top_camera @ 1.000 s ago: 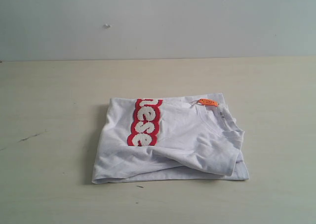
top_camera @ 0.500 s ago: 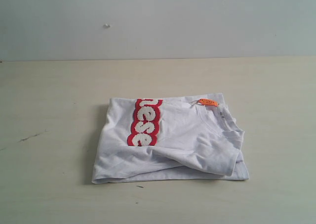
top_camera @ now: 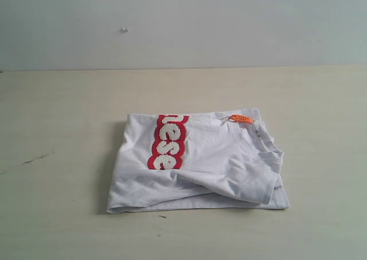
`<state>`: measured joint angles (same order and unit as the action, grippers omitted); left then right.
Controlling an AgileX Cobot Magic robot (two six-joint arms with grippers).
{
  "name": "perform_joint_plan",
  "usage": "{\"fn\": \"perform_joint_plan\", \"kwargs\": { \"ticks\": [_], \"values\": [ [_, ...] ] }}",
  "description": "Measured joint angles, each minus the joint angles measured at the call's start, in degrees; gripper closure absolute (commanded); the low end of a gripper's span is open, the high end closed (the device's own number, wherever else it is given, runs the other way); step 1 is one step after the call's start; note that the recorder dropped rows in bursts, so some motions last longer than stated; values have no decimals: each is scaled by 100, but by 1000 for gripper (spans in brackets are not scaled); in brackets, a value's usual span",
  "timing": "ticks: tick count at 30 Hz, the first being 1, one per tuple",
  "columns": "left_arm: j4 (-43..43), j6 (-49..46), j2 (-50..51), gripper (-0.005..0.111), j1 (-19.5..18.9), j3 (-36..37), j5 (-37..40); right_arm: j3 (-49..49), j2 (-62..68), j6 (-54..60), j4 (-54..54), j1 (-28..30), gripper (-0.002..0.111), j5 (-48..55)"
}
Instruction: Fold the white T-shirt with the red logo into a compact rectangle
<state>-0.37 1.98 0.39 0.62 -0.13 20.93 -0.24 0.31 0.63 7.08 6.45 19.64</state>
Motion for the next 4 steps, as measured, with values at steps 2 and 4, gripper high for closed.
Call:
{"fn": "perform_joint_plan", "kwargs": {
  "ticks": [2, 4],
  "values": [
    [0, 0, 0, 107, 0, 0, 0, 0, 0, 0, 0, 0, 108, 0],
    [0, 0, 0, 107, 0, 0, 0, 0, 0, 0, 0, 0, 108, 0]
  ]
}}
